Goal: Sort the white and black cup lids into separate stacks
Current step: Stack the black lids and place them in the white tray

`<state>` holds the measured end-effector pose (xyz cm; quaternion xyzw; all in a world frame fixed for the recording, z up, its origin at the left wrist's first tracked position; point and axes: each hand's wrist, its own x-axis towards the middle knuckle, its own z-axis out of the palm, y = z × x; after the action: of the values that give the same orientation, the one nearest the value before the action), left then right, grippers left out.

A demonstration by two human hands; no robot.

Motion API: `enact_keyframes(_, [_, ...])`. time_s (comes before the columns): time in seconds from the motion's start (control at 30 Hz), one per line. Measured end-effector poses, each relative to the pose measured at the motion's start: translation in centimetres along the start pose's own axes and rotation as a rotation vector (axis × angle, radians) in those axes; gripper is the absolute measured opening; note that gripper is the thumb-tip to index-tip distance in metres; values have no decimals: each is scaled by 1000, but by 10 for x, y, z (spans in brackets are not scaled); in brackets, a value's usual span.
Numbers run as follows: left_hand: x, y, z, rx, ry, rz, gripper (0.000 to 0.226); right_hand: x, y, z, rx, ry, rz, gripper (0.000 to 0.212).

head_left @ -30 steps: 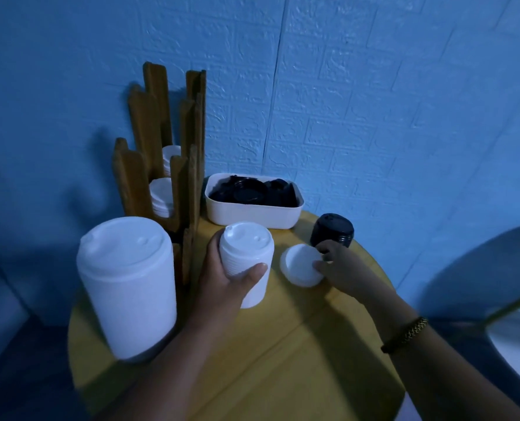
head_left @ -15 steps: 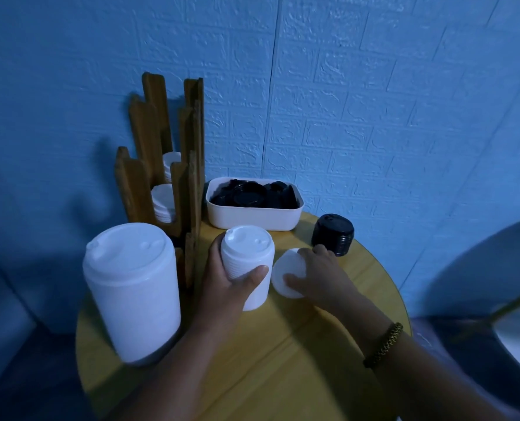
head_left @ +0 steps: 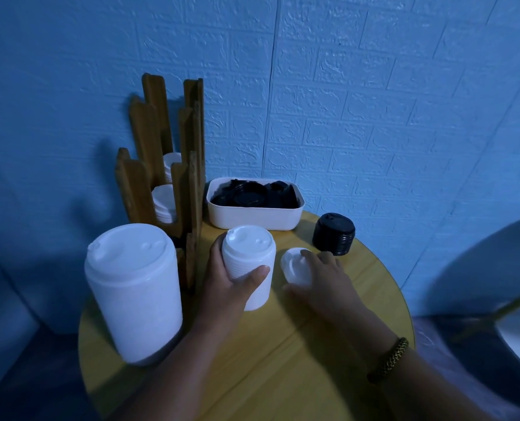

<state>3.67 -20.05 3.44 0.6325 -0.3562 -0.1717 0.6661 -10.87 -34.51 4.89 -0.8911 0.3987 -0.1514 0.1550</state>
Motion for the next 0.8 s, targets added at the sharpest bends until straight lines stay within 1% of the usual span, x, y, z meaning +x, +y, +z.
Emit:
enact_keyframes(0.07, [1,-1,0,-4,-6,0,87,2,-3,-12,112,75,3,82])
enact_keyframes(0.13, [2,-1,1,-3,-9,-9,89,4,-11,-32,241,111,-63,84])
enact_keyframes(0.17, [3,-1,2,0,-15,-11,90,4,-18,-42,298,83,-128,84])
enact_keyframes(0.27, [2,-1,2,27,-43,-16,94,3,-43,-60,465,-107,-280,80])
enact_keyframes(0.37, [4,-3,3,108,-26,-5,87,8,-65,-56,405,-155,-371,76])
enact_keyframes(0.47, [5,1,10,184,8,2,89,14,-79,-49,295,-192,-420,75])
enact_keyframes(0.63, [5,-3,11,223,45,41,93,15,-79,-45,339,-182,-478,50])
enact_keyframes(0.7, [6,-9,14,260,93,70,91,17,-79,-50,375,-264,-470,47])
enact_keyframes(0.77, [7,-11,14,272,65,34,89,20,-78,-57,402,-343,-448,48])
enact_keyframes(0.8, [7,-12,13,299,52,39,89,21,-78,-57,402,-340,-438,49])
